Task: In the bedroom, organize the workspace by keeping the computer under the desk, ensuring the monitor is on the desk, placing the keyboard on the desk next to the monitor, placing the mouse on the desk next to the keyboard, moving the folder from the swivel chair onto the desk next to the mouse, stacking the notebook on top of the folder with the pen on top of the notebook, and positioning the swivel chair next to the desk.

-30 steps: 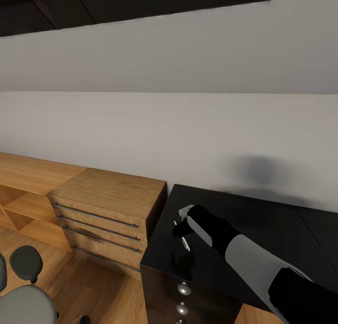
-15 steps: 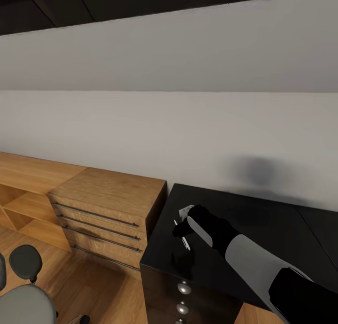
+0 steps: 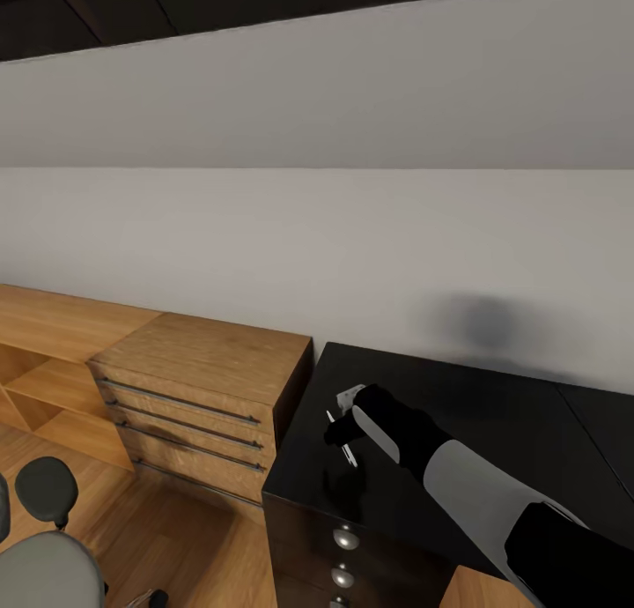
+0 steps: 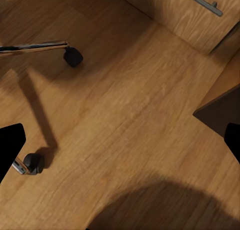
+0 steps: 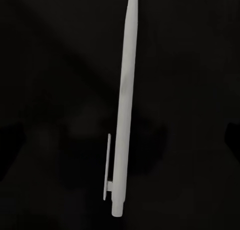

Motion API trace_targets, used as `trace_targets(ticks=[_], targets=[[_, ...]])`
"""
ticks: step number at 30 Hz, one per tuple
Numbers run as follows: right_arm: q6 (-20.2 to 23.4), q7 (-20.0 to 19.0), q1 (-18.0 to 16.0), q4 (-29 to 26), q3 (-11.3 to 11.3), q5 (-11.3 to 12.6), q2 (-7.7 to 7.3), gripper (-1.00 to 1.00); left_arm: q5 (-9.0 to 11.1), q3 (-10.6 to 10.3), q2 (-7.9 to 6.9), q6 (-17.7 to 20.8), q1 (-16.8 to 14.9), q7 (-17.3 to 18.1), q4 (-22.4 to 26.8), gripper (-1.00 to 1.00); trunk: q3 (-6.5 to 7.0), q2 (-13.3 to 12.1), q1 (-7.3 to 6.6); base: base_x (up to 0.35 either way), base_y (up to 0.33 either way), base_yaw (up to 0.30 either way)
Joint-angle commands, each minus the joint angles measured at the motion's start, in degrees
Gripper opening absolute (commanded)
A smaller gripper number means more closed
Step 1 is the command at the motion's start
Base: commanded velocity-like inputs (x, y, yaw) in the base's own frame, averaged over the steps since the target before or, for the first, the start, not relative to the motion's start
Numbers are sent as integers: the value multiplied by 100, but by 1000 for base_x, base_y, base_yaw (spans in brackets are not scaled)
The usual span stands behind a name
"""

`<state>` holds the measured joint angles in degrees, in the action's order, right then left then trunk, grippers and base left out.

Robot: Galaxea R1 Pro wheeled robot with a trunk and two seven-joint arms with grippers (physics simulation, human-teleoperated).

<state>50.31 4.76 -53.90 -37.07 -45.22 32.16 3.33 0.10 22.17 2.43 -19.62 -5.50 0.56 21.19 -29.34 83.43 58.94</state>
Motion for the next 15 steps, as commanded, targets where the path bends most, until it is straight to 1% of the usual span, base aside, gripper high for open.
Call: trace_targets(ticks=[1,2,9,15], targets=[[13,50,-7,-3,-23,60,-4,100,0,17,3,-15,-3,6,-1,100,-6,3,0,0,0,0],[10,48,-7,1,-23,61,-8,100,0,17,3,-15,-4,6,2,100,-6,3,0,0,0,0],[9,43,-7,6,-23,62,-15,100,6,17,3,-15,-3,9,10,100,-132,284,153,0,0,0],[11,43,-7,6,-29,63,-10,100,7,19,1,-15,-4,6,19,100,-132,284,153,0,0,0]])
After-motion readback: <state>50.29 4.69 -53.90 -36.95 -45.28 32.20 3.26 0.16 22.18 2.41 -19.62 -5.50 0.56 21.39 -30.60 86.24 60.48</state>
